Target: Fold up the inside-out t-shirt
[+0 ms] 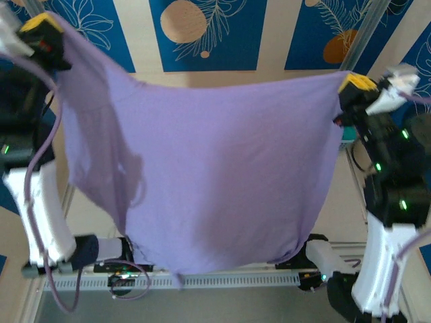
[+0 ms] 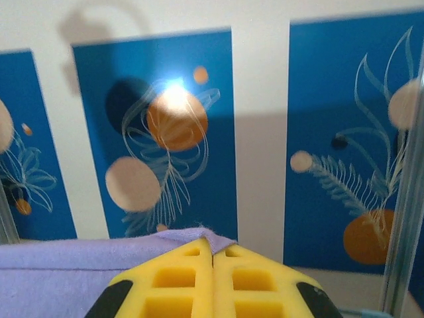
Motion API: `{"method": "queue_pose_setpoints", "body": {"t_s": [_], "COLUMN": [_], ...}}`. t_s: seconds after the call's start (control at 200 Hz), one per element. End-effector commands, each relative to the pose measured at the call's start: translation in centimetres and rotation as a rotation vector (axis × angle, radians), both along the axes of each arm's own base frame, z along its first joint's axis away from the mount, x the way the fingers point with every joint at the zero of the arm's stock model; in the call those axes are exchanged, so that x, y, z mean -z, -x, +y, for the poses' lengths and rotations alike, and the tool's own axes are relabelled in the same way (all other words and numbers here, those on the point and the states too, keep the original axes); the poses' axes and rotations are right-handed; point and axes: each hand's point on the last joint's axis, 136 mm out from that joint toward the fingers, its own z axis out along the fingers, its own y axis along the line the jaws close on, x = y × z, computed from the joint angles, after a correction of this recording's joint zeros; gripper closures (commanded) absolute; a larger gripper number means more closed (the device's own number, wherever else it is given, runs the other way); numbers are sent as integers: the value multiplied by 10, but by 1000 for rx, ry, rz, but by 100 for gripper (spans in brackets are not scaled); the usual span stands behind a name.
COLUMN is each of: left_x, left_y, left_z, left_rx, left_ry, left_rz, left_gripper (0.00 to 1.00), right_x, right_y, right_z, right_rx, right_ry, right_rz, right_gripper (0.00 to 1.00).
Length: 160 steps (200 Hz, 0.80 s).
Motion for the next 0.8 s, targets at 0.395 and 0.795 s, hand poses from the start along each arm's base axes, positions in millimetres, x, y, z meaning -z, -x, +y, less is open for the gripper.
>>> {"method": "queue_pose_setpoints", "body": {"t_s": [0.395,0.795], "left_x": [316,376], "left_y": [-353,-267], "left_z": [-28,-83], "left_rx": [80,130], "left_ry": [11,117], "left_rz": [523,757], "left_gripper": [80,26], "right_x": [277,392], "right_y": [-361,-213], "right_z": [21,51], "right_rx": [-8,29], "right_ry": [-29,-80], "right_rz": [553,1066], "right_gripper": [80,43]}}
